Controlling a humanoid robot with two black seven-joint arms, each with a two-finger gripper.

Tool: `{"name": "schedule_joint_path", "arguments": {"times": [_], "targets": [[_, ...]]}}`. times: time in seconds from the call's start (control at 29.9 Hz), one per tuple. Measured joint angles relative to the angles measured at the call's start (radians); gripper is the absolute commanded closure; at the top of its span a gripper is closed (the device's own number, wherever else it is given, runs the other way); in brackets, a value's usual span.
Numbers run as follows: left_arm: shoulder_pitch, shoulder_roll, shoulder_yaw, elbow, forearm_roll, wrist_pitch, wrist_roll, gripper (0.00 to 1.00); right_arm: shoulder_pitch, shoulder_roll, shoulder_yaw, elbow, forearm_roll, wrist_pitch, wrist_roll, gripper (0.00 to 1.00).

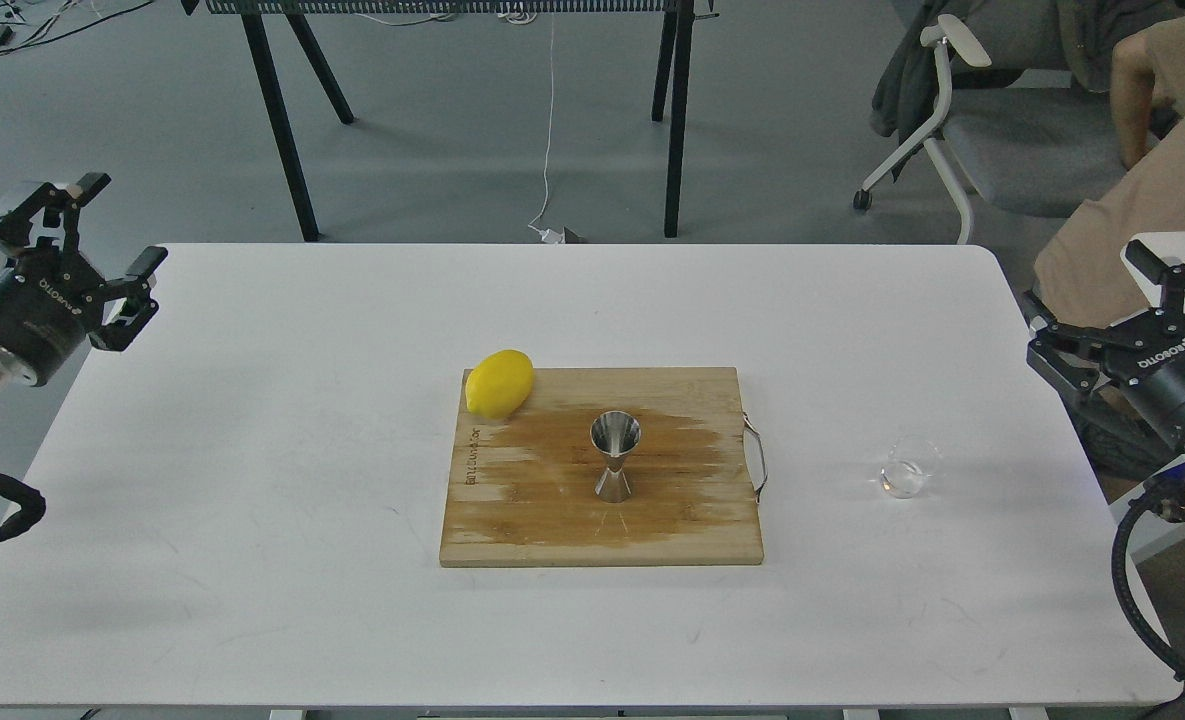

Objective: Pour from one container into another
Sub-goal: 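Withdraw the left arm to the side of the table, then move the right gripper toward the small clear glass cup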

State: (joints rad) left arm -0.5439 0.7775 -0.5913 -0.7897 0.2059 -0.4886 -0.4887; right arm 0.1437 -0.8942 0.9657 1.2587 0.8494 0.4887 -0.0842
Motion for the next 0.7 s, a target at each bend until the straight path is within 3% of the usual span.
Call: {"name": "schedule_joint_path", "arguments": {"times": [0.13, 0.3, 0.7], "targets": [[0.001, -0.03, 0.0, 0.0, -0.037, 0.0, 0.0, 0.14, -0.098, -0.078, -0.007, 0.094, 0.088, -0.034, -0.001, 0.01], [0.006, -0.04, 0.001, 0.0, -0.089, 0.0, 0.0, 0.14, -0.178, -0.088, -0.009, 0.173, 0.111, -0.214, -0.002, 0.01], [0.007, -0.049, 0.003, 0.0, -0.102, 0.0, 0.0, 0.14, -0.205, 0.065, -0.015, 0.156, 0.091, -0.506, -0.009, 0.01]]}}
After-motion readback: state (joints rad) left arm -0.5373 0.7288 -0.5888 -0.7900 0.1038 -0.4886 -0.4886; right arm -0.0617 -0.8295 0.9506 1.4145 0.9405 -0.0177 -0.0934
